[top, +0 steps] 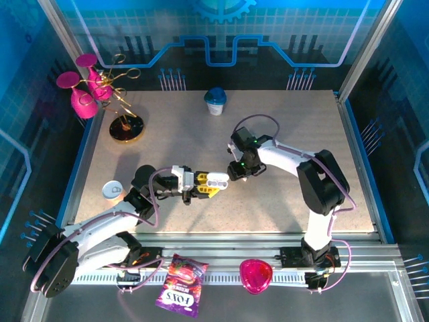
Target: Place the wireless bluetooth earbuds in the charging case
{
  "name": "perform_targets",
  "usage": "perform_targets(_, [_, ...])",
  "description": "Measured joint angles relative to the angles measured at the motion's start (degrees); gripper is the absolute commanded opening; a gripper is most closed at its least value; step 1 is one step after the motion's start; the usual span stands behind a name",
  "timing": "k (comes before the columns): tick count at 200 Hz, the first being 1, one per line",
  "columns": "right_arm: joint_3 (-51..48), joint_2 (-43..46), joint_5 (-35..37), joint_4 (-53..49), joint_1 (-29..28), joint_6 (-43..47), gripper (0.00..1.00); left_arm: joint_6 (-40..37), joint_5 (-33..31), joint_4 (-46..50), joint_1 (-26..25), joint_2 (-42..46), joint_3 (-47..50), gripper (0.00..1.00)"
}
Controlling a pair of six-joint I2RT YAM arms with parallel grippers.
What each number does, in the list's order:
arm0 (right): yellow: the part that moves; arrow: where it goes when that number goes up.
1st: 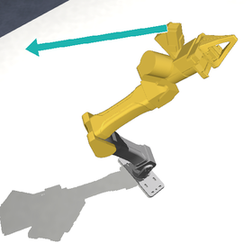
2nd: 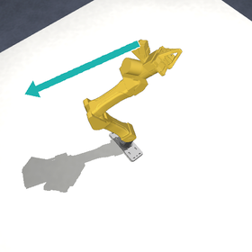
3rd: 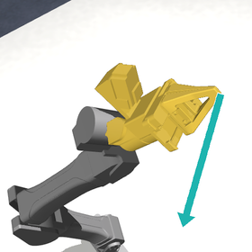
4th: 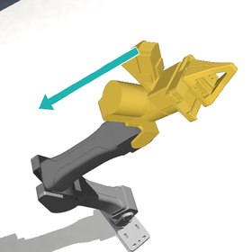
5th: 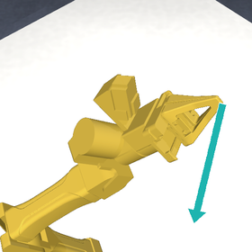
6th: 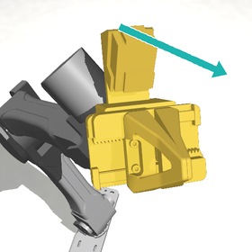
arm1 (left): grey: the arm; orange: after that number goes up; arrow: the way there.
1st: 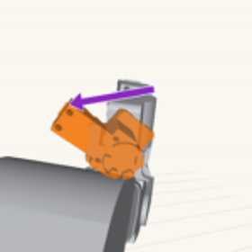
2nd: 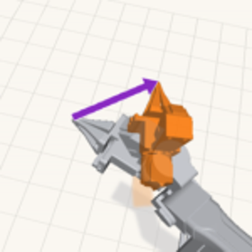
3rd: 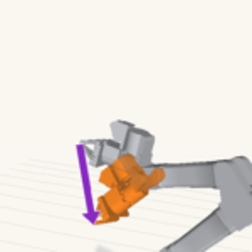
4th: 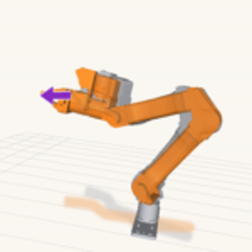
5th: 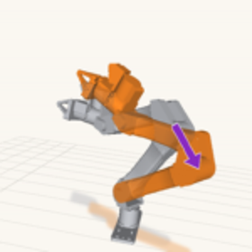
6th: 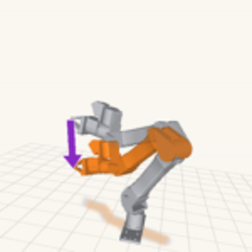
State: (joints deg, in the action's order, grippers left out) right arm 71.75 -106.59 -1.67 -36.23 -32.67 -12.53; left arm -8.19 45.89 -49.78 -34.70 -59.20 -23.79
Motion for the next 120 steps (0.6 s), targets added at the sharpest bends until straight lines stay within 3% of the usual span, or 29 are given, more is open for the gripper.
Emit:
perform_targets(88, [-1.57,-0.11,1.03,-1.29,-1.55,1.95,0.41,-0.98,-0.02,0.70,-0.09,0.00,0.00,0.12])
perform_targets(120, [-4.55,2.03,1.14,-2.97,-2.51,2.12,0.44,-0.98,-0.02,0.72,-0.09,0.00,0.00,0.13])
